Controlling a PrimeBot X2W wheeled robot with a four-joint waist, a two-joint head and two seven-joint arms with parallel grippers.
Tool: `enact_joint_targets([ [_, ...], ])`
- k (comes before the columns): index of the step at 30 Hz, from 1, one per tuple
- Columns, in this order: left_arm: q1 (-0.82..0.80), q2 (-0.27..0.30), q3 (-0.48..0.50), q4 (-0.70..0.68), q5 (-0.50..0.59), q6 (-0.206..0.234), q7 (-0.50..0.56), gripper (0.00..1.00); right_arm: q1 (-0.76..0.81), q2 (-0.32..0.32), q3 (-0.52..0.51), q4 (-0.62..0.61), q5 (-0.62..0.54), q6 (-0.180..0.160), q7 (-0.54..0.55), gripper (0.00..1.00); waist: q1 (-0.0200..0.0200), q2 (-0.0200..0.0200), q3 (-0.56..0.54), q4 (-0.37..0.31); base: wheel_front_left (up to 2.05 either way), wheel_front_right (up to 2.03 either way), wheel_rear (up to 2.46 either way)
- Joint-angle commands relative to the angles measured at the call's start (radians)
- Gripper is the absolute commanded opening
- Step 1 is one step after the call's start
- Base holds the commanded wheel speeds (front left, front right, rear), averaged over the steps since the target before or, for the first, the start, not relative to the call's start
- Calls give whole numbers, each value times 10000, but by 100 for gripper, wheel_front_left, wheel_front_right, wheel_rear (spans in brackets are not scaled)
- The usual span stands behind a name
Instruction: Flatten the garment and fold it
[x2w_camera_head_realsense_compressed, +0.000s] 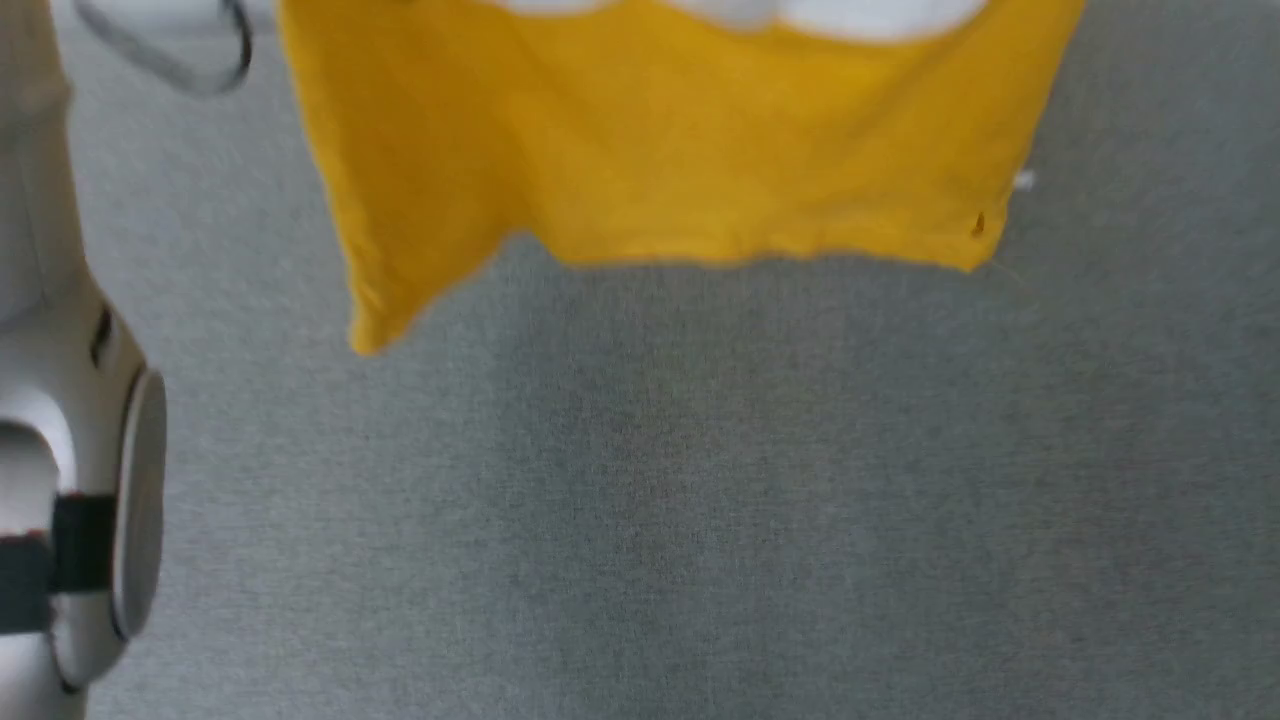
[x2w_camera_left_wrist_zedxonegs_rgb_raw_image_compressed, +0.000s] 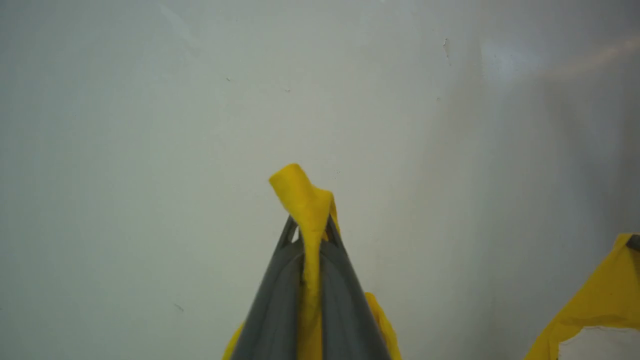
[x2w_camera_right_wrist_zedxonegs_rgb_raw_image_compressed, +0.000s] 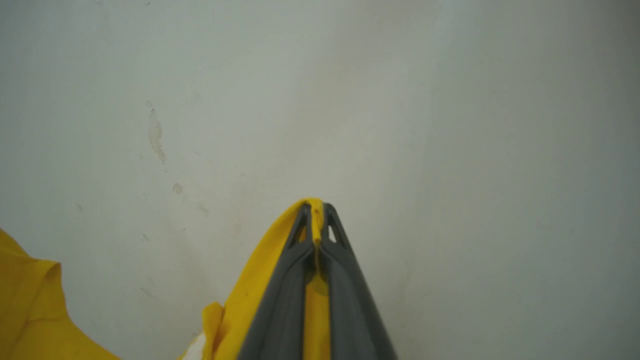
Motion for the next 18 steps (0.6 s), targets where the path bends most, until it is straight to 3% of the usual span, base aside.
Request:
enact_joint_targets([
  [1, -217, -60, 24, 185, 110, 22, -227, 0, -252, 110, -10, 180, -121, -9, -170, 0, -3, 0, 2202, 120, 0, 0, 0],
  [4, -1462, -309, 101, 1256, 219, -122, -1443, 0, -1499, 403, -80, 1147, -575, -9, -1079, 0, -3, 0, 2895, 175, 0, 0, 0],
  [11, -2609, -377, 235, 2461, 192, -330, -2428, 0, -2445, 430, -193, 2107, -1005, -9, -1965, 0, -3, 0, 3330, 218, 0, 0, 0],
  [18, -2851, -66, 446, 2729, 39, -723, -3304, 0, -2921, -183, 242, 2681, -880, -9, -2600, 0, -3, 0, 3992, 249, 0, 0, 0],
])
